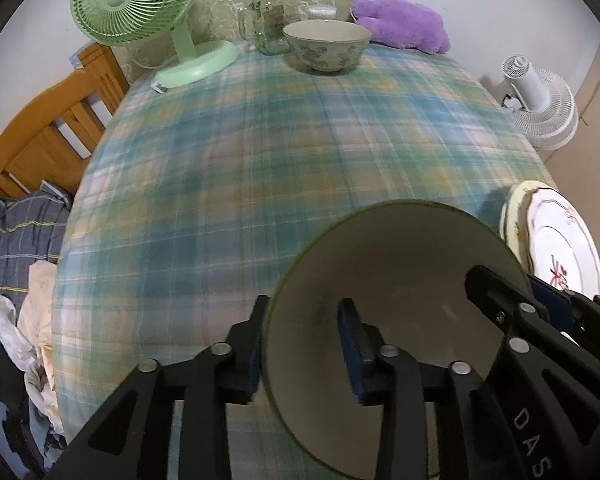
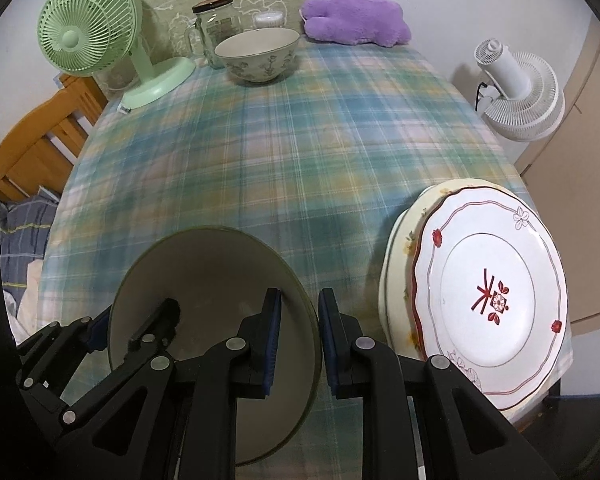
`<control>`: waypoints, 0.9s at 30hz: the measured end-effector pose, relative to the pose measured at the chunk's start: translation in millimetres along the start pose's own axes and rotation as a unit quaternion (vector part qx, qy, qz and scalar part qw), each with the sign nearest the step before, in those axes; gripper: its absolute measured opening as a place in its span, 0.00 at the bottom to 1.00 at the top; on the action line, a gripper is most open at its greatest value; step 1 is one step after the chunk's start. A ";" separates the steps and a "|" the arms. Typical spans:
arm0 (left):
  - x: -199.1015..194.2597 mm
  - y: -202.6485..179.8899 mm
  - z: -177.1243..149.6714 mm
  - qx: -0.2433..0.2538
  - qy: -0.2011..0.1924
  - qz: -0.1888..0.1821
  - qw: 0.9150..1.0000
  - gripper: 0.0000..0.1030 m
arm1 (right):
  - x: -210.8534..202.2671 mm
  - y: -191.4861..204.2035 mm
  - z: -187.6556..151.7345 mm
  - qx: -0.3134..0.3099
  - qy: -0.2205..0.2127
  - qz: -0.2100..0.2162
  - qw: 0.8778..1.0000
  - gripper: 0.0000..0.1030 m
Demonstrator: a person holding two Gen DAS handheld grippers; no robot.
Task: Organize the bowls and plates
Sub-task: 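Lower the second bowl into the first bowl and open both grippers, then move both grippers to the white floral bowl beside the glass jar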
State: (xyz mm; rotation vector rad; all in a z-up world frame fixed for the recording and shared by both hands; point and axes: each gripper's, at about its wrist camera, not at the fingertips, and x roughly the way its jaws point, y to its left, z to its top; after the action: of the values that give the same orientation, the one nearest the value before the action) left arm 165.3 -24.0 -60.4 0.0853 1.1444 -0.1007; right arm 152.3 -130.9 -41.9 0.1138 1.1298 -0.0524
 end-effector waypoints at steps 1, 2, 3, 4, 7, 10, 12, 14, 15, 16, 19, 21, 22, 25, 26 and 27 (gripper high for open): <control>-1.8 0.3 -0.3 -0.001 0.000 0.001 1.000 0.41 | -1.3 0.6 -0.3 -0.002 0.000 0.000 1.000 0.22; -3.8 0.5 -0.6 -0.001 -0.001 -0.001 1.000 0.46 | -2.9 1.4 -0.5 -0.005 0.000 -0.002 1.000 0.24; -5.3 0.3 -0.8 0.000 -0.002 -0.003 1.000 0.52 | -5.0 1.9 -0.7 -0.006 -0.001 0.000 1.000 0.26; -7.7 0.2 -0.9 0.000 -0.005 -0.006 1.000 0.54 | -6.7 1.8 -0.6 -0.007 -0.002 0.002 1.000 0.30; -18.2 0.9 -1.2 0.000 -0.020 -0.014 1.000 0.67 | -16.1 1.9 -1.0 -0.005 -0.013 0.007 1.000 0.45; -30.6 2.6 -0.9 0.000 -0.039 -0.023 0.999 0.77 | -28.9 3.0 -1.3 -0.001 -0.030 0.009 1.000 0.60; -39.0 3.6 0.1 0.000 -0.048 -0.025 0.999 0.82 | -37.6 4.7 -1.3 -0.002 -0.042 0.011 0.999 0.62; -46.2 4.9 1.2 0.001 -0.055 -0.030 0.998 0.83 | -46.6 6.7 -0.5 -0.003 -0.050 0.012 0.999 0.64; -48.4 6.0 2.2 0.000 -0.057 -0.031 0.998 0.83 | -50.0 7.5 0.1 -0.004 -0.053 0.014 0.999 0.65; -50.9 6.7 3.0 -0.001 -0.060 -0.031 0.998 0.84 | -52.8 8.1 0.7 -0.004 -0.055 0.014 0.998 0.65; -57.7 7.8 5.4 -0.004 -0.066 -0.033 0.997 0.84 | -61.2 10.0 3.4 -0.006 -0.061 0.006 0.998 0.68; -60.7 7.6 7.7 -0.007 -0.070 -0.031 0.997 0.84 | -65.9 10.4 6.0 -0.006 -0.065 -0.001 0.998 0.70; -62.0 7.2 9.2 -0.007 -0.073 -0.028 0.997 0.84 | -67.2 10.0 6.8 -0.004 -0.067 -0.001 0.998 0.71; -66.9 5.2 15.2 -0.012 -0.080 -0.007 0.997 0.84 | -70.2 6.3 12.7 0.002 -0.074 0.004 0.997 0.71; -67.9 4.2 18.5 -0.012 -0.083 -0.005 0.996 0.84 | -70.7 5.2 15.2 0.004 -0.076 0.006 0.997 0.71; -69.0 3.5 20.3 -0.011 -0.085 -0.006 0.996 0.84 | -71.5 4.1 18.2 0.002 -0.078 0.009 0.997 0.71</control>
State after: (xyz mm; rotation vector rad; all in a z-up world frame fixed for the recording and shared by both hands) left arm 155.8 -20.4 10.9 0.0490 0.9764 -0.1037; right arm 138.6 -130.1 30.6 0.1209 0.9720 -0.0457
